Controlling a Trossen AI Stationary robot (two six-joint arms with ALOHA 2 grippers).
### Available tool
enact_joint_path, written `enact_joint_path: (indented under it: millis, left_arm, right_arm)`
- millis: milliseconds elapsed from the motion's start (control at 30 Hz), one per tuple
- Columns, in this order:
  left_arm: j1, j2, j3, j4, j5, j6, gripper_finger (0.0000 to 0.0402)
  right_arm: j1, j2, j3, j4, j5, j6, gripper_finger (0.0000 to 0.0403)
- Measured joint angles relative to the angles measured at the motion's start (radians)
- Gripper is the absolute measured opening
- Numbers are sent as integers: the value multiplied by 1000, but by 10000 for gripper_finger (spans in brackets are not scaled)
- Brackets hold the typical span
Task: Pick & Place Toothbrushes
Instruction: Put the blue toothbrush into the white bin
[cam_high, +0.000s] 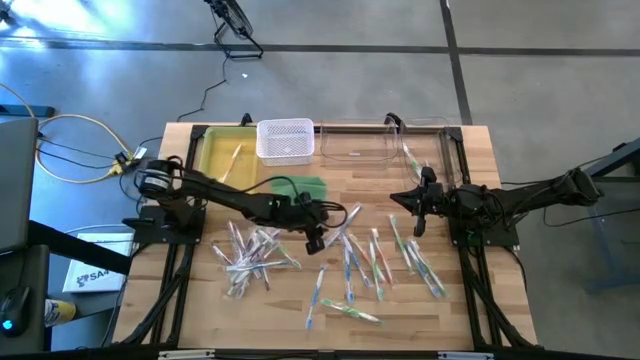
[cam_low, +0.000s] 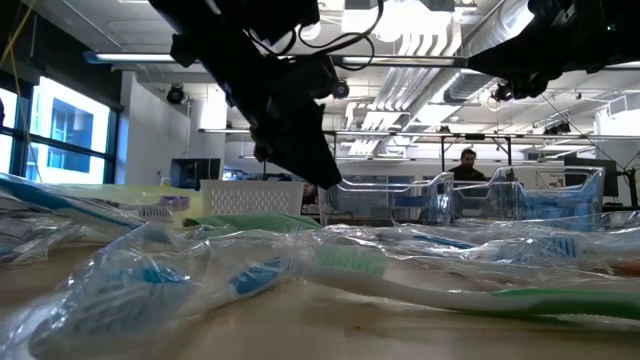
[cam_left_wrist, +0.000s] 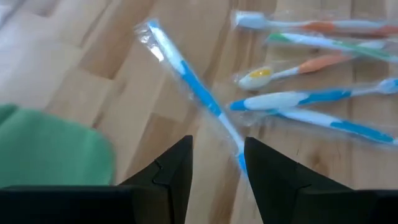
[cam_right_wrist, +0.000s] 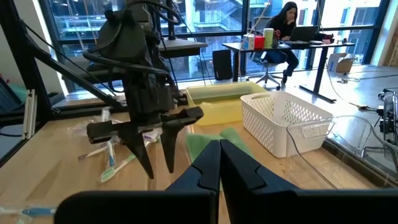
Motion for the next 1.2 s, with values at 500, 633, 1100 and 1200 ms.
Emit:
enact_joint_path:
  millis: [500,633,1100,1200]
  left_arm:
    - [5,17,125,-73,41,53,141]
    - [5,50,249,-258,31,59,141]
    - [0,193,449,-463,12,-21,141]
    - [-1,195,446,-513,12,-52,141]
  right_arm:
    - [0,0,0,-5,0,-26,2]
    - [0,0,0,-5,0,-26,2]
    - [0,-15,0,-59,-4,-19,2]
    - [0,-16,0,-67,-4,-18,2]
